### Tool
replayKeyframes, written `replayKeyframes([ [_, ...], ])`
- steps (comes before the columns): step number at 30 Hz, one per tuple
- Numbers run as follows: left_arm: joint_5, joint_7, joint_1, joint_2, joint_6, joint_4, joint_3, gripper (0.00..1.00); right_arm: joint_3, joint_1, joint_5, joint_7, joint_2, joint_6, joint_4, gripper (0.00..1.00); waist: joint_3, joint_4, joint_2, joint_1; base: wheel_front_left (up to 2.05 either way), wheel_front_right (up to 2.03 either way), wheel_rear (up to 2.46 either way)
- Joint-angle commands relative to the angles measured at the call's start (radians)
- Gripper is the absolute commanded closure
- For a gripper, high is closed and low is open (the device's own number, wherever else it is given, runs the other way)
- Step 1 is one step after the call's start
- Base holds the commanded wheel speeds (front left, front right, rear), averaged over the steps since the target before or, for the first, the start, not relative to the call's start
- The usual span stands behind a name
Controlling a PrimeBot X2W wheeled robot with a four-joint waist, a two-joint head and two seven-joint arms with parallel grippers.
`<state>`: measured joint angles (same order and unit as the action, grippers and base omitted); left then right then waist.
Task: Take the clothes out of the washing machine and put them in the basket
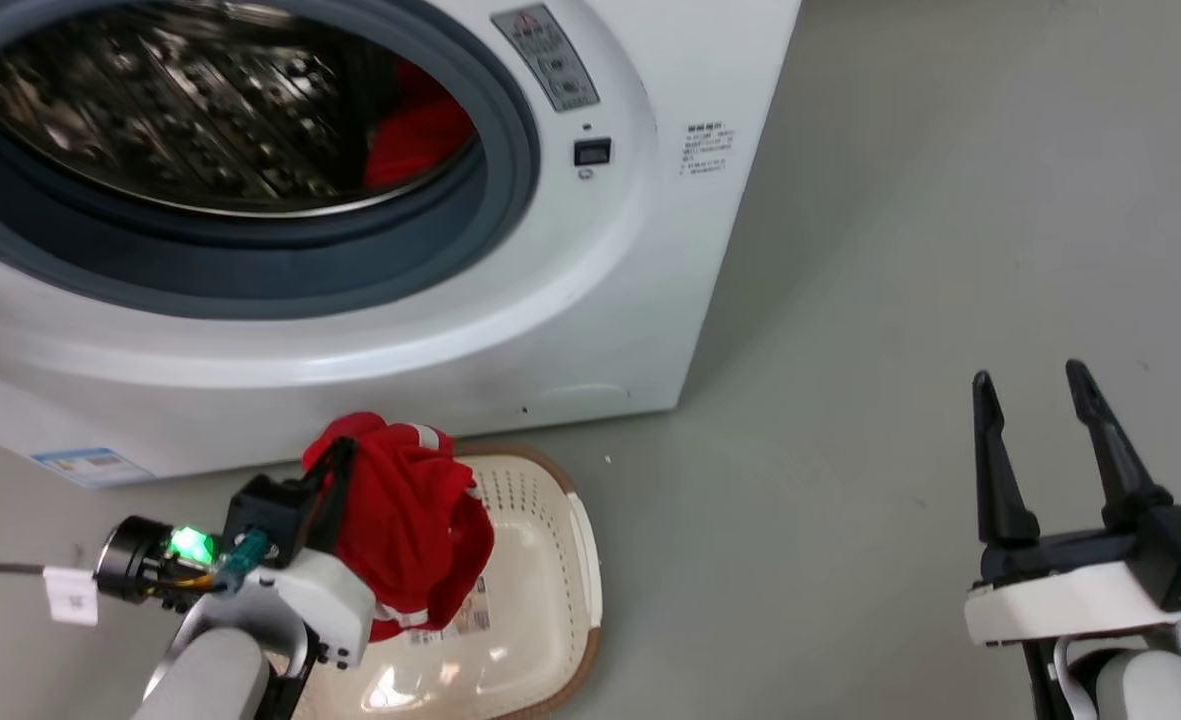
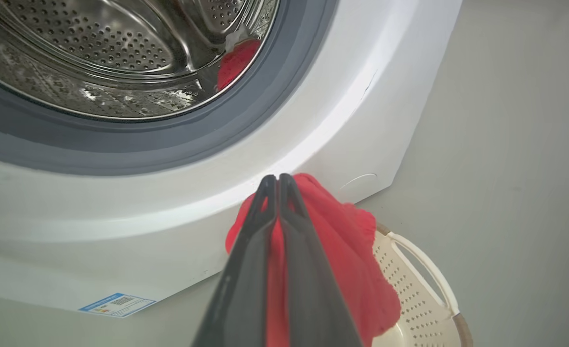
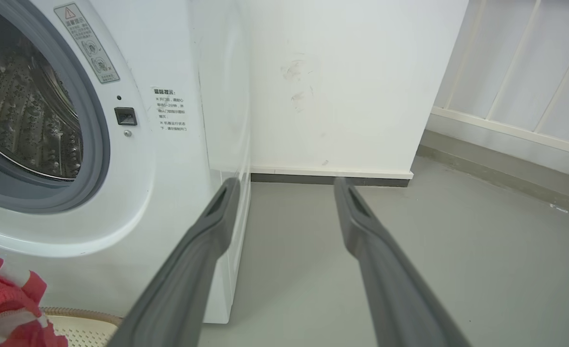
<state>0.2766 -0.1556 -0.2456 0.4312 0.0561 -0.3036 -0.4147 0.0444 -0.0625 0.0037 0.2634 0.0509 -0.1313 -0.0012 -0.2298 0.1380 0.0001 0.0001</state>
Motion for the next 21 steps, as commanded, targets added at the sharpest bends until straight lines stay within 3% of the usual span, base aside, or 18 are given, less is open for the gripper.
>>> replayKeyframes([
  [1, 0.004, -0.014, -0.048, -0.017, -0.016, -0.055, -0.006, 1.00, -0.010, -0.028, 0.006, 0.002, -0.001, 0.001, -0.017, 0.00, -0.079, 0.032, -0.0001, -0.0001, 0.00, 0.00, 0.00],
  [8, -0.045, -0.034, -0.216, -0.036, -0.070, -0.340, -0.061, 1.00, -0.021, -0.085, 0.050, 0.002, -0.002, 0.001, -0.090, 0.00, -0.256, 0.089, -0.0001, -0.0001, 0.00, 0.00, 0.00],
  [21, -0.079, -0.053, -0.429, -0.044, -0.099, -0.674, -0.095, 1.00, -0.010, -0.103, 0.095, 0.002, -0.002, 0.001, -0.144, 0.00, -0.450, 0.148, -0.0001, -0.0001, 0.00, 0.00, 0.00],
])
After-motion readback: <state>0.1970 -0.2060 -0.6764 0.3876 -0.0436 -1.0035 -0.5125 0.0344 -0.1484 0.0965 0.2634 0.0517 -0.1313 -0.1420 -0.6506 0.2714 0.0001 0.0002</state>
